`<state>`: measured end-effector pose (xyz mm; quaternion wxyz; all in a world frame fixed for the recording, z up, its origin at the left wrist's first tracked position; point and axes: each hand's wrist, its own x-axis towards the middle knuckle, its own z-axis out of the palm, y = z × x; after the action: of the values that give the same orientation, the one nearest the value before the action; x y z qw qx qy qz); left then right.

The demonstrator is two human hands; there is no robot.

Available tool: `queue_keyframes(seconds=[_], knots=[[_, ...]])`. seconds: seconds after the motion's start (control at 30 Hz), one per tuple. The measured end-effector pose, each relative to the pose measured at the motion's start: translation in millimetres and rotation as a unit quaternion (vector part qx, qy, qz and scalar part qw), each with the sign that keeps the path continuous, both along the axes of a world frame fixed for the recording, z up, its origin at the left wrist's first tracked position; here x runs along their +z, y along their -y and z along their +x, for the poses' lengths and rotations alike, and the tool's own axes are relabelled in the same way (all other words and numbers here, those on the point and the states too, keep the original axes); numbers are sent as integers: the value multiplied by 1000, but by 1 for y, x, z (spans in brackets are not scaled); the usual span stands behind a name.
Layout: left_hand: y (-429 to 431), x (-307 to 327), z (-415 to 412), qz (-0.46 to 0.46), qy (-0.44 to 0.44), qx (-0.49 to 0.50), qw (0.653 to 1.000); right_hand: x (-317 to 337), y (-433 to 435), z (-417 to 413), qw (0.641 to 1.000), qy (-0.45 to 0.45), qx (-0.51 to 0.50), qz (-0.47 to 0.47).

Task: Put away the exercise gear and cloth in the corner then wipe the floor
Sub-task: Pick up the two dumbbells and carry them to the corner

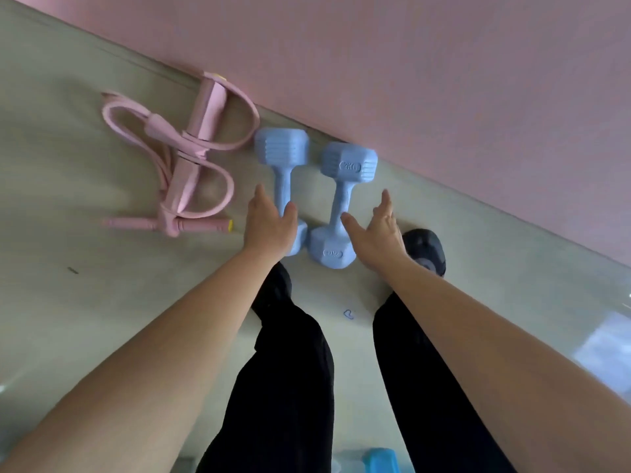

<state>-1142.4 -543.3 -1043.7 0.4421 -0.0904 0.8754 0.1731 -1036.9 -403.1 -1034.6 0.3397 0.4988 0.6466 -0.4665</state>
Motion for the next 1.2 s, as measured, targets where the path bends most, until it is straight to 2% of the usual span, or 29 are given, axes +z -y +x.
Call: queue_keyframes(seconds=[0.17,0.3,0.43,0.53,0.7,0.83,1.03,1.2], knots=[[-8,-80,-12,47,-4,87,995,-73,20,-16,996,-14,-81,-33],[-9,-104,-19,74,-4,135,988,-95,29,-22,994,-26,-106,-26],[4,-93,-10,88,-29,134,987,-79,27,-21,990,-12,-139,-36],[7,-55,-1,81,-28,147,985,-42,19,-12,985,-7,-166,-43],[-3,59,7,87,3,180,980,57,-1,2,984,-8,-174,-45],[-18,174,9,116,-1,186,976,162,-19,8,980,-32,-194,-25],[-73,409,-9,162,-80,150,972,383,-75,-8,973,-121,-192,30],[-115,597,-17,217,-149,110,958,563,-122,-6,953,-219,-190,85]])
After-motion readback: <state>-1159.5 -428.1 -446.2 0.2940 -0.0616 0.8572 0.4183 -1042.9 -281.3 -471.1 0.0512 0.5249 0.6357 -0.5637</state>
